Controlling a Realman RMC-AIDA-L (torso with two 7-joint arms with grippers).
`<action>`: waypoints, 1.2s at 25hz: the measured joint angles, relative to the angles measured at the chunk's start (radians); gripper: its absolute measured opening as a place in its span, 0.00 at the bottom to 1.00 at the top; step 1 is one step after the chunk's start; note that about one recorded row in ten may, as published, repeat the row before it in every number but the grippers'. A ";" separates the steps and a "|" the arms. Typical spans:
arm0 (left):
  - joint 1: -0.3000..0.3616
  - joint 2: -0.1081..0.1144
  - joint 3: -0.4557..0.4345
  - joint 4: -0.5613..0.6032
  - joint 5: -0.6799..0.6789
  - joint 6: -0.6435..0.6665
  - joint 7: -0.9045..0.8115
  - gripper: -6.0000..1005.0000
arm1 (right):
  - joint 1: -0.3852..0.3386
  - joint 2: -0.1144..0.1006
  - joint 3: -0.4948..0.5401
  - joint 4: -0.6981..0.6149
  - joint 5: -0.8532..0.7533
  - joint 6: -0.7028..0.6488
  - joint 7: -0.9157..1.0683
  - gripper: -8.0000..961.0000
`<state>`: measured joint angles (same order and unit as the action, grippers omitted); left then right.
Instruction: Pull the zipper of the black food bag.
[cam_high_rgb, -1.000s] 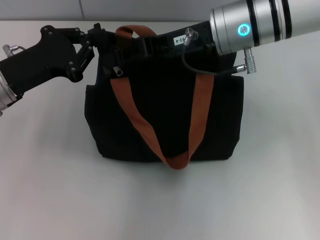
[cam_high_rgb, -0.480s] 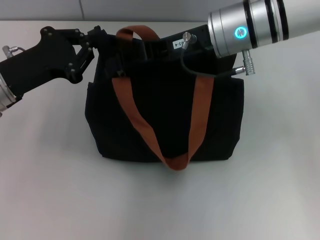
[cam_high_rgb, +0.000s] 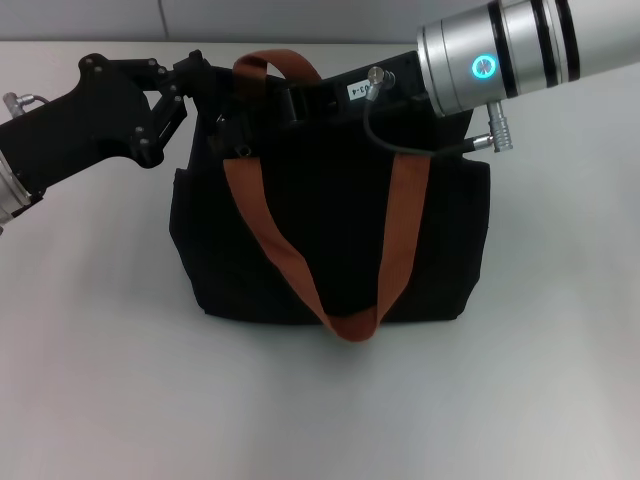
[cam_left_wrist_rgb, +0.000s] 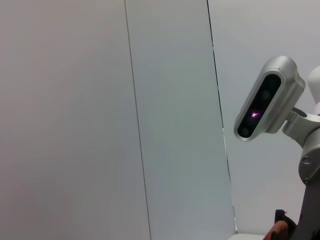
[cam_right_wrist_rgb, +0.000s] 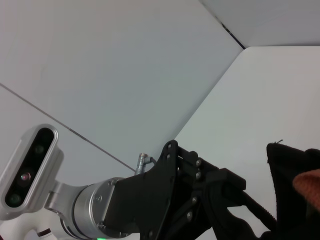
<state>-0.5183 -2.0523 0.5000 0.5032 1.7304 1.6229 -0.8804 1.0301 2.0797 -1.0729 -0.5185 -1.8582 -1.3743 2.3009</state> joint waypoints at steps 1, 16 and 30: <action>0.000 0.000 0.000 0.000 0.000 0.000 0.000 0.03 | 0.000 0.000 0.000 0.000 0.000 0.000 0.000 0.16; 0.003 0.000 0.000 0.000 0.000 0.002 0.000 0.03 | -0.003 0.000 -0.020 -0.033 -0.012 0.000 -0.005 0.02; 0.013 0.005 -0.001 0.000 -0.016 0.022 0.000 0.03 | -0.028 0.002 -0.041 -0.136 -0.060 -0.002 0.031 0.01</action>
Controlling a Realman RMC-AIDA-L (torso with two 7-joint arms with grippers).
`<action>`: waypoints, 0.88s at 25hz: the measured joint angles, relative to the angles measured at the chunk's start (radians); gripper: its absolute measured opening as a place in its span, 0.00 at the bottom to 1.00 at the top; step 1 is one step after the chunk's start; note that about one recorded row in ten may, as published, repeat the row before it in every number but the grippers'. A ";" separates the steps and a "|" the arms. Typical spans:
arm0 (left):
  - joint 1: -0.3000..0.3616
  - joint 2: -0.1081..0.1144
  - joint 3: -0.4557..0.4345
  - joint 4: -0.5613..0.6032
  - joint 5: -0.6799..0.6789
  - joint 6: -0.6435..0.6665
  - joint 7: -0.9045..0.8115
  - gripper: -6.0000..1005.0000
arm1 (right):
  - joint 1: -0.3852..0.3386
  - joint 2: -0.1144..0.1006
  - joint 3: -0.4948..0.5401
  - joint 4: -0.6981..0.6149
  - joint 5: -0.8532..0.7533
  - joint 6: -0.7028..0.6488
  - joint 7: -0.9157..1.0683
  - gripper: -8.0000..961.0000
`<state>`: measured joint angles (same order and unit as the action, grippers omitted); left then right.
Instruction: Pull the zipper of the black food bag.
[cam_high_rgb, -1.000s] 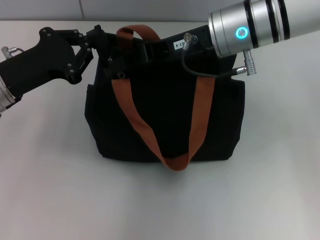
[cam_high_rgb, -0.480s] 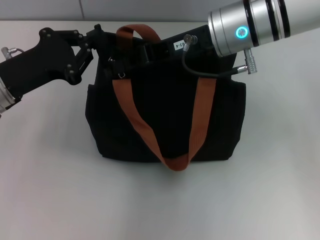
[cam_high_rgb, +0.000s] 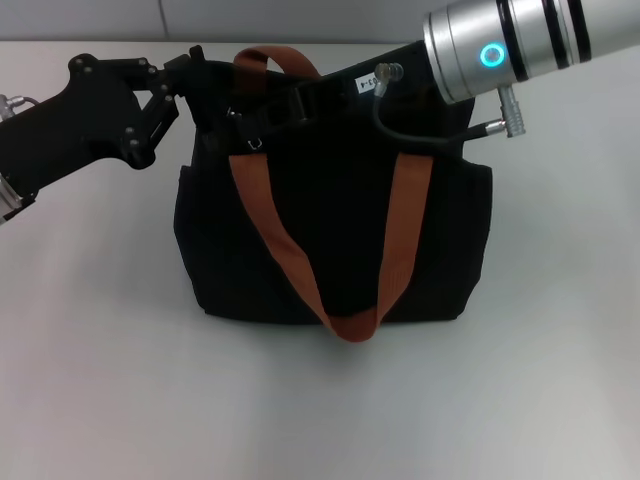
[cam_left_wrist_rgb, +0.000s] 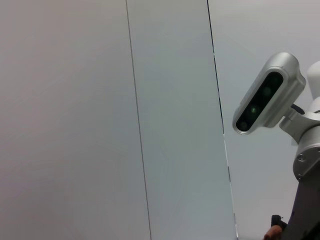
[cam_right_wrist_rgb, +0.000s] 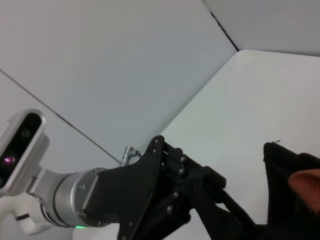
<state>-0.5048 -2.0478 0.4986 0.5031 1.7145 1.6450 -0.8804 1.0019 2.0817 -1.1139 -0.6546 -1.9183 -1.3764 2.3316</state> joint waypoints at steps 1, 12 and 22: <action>0.000 0.000 0.000 0.000 0.000 0.000 0.000 0.03 | -0.002 0.000 -0.004 -0.019 -0.014 0.000 0.016 0.01; 0.000 0.002 -0.018 0.000 -0.001 0.001 0.000 0.03 | -0.011 -0.001 -0.005 -0.078 -0.074 -0.003 0.086 0.01; 0.001 0.003 -0.025 0.000 -0.001 0.001 0.000 0.03 | -0.035 -0.003 -0.006 -0.131 -0.109 -0.015 0.126 0.01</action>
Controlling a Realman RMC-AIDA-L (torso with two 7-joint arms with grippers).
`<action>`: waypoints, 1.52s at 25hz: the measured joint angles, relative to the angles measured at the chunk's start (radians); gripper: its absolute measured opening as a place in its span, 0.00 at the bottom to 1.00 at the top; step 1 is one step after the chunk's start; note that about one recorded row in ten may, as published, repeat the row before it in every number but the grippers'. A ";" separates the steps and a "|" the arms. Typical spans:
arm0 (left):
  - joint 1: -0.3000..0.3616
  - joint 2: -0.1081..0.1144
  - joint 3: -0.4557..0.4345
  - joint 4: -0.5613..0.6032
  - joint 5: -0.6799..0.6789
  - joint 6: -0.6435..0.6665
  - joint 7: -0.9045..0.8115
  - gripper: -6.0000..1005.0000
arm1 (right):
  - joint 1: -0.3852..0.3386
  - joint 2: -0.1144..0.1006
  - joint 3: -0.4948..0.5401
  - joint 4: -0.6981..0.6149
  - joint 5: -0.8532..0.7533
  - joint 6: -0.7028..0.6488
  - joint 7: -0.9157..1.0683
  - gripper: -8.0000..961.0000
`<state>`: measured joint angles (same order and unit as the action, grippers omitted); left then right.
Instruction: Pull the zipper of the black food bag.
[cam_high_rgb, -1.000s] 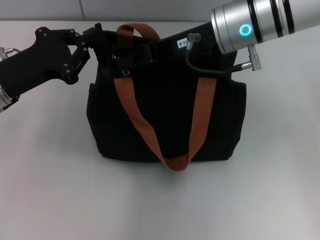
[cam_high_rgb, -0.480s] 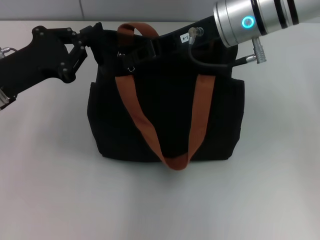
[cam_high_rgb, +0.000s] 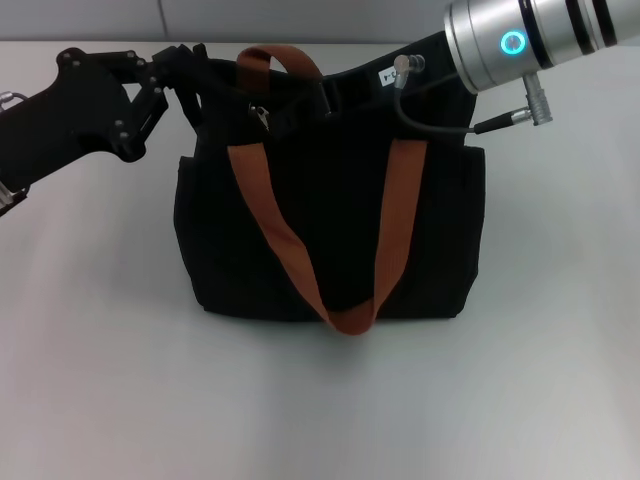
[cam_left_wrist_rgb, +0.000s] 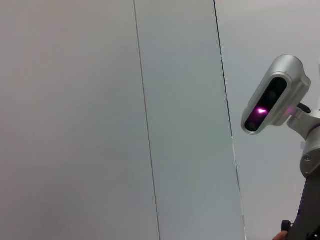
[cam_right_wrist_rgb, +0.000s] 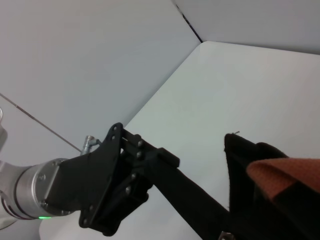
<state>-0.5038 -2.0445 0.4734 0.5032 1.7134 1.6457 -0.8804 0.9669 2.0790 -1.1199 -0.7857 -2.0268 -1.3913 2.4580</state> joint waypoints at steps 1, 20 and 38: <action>0.000 0.000 0.000 0.000 0.000 0.000 0.000 0.03 | -0.004 0.000 0.000 -0.008 -0.003 -0.001 0.003 0.01; 0.008 0.001 -0.013 0.000 -0.013 0.012 0.004 0.03 | -0.101 -0.002 0.019 -0.182 -0.094 -0.059 0.084 0.01; 0.013 -0.005 -0.012 0.000 -0.021 0.029 0.012 0.03 | -0.070 0.001 0.029 -0.077 0.049 -0.039 -0.021 0.24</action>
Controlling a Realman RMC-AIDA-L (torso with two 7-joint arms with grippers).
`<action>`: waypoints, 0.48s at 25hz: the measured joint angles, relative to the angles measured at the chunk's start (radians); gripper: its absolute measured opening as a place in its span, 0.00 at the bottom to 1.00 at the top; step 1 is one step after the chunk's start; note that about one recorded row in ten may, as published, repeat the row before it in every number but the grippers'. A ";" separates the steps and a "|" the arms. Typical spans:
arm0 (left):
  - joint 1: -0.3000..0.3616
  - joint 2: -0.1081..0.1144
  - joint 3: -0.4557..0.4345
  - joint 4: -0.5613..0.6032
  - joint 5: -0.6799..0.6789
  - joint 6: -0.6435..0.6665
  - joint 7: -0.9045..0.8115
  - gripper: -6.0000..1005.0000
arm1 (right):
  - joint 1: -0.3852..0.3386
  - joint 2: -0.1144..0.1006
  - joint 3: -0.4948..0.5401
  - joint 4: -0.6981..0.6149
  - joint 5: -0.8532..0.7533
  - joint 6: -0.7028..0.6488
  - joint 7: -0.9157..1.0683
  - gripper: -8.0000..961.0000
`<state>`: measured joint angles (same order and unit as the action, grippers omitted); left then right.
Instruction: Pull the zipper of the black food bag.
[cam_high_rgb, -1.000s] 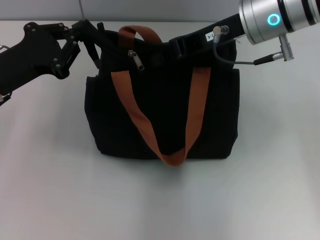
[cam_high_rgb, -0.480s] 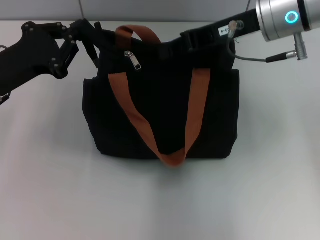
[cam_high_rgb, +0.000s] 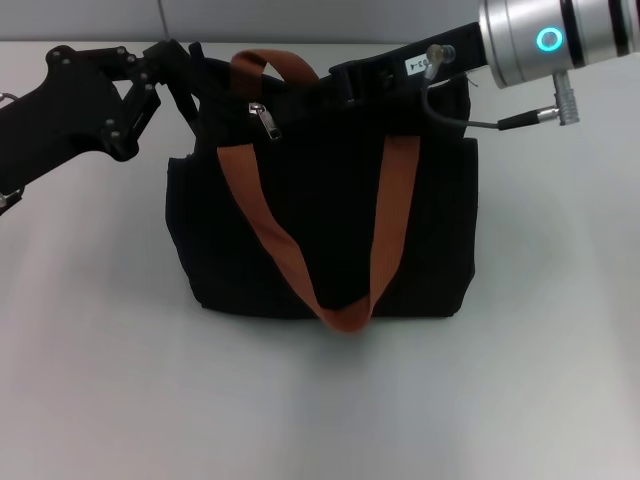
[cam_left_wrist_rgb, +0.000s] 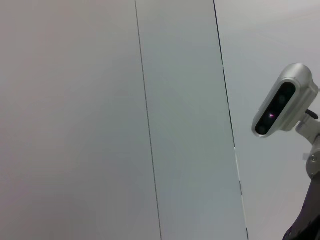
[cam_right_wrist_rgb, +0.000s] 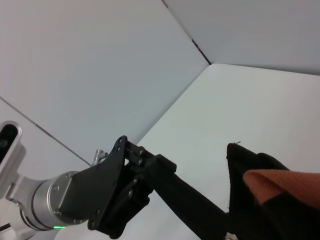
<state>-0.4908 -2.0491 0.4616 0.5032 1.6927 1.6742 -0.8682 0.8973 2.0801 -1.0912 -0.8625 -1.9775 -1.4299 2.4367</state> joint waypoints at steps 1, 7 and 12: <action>0.000 0.000 0.000 0.000 0.000 0.001 0.000 0.03 | 0.004 0.000 -0.001 0.006 0.000 0.003 0.000 0.26; 0.000 -0.001 0.000 0.000 -0.001 0.003 0.000 0.03 | 0.028 0.002 -0.001 0.045 0.001 0.025 -0.001 0.30; 0.000 -0.002 0.000 0.000 -0.002 0.007 0.000 0.03 | 0.059 0.003 -0.002 0.089 0.002 0.028 -0.002 0.30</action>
<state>-0.4908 -2.0509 0.4617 0.5032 1.6903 1.6815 -0.8681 0.9559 2.0832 -1.0932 -0.7737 -1.9755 -1.4019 2.4348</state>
